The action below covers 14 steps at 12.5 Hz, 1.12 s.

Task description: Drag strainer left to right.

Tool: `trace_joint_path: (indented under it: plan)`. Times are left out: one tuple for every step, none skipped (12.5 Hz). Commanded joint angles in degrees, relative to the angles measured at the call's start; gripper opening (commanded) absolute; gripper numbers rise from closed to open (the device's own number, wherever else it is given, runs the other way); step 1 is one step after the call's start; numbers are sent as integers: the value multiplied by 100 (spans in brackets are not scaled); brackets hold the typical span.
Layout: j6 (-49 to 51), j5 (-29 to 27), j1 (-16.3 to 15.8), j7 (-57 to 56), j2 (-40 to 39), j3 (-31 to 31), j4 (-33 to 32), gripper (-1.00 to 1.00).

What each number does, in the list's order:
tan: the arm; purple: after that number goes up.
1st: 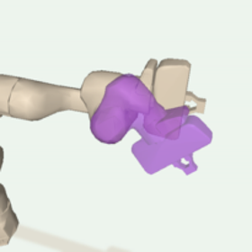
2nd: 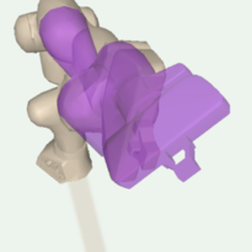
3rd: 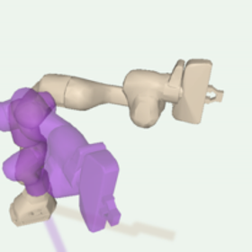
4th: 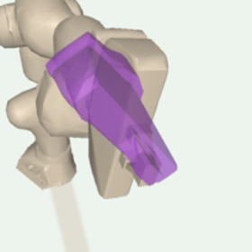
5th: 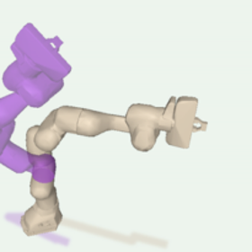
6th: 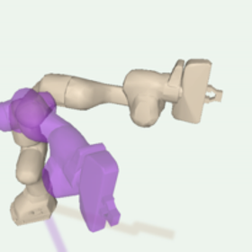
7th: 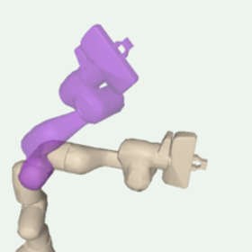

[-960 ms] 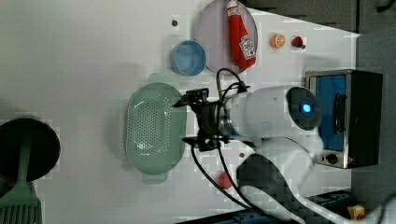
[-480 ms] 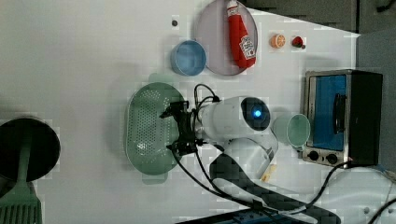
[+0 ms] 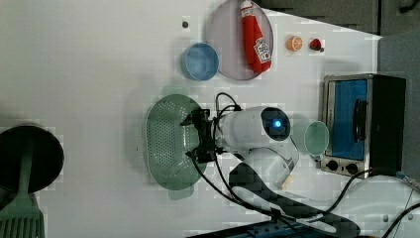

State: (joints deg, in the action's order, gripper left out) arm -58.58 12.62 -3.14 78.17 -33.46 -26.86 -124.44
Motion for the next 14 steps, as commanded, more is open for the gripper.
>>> trace_joint_path:
  plan:
    - [-170,-2,14,194,171,228,95,100]
    - [-167,20,19,191,178,304,25,100]
    - [-205,48,31,190,198,386,-22,100]
    - [-210,58,54,184,237,457,-74,100]
    - [-210,61,100,181,299,504,-139,100]
    - [-210,61,165,160,374,526,-221,100]
    - [-211,61,237,63,466,536,-318,100]
    - [-207,61,308,-79,566,560,-441,100]
    - [-212,61,388,-197,660,595,-567,100]
    - [-224,61,475,-324,745,643,-678,100]
    - [-253,61,562,-486,809,684,-758,100]
    - [-262,61,641,-628,862,732,-815,100]
    - [-264,61,721,-732,899,787,-873,100]
    - [-267,61,797,-858,917,845,-903,100]
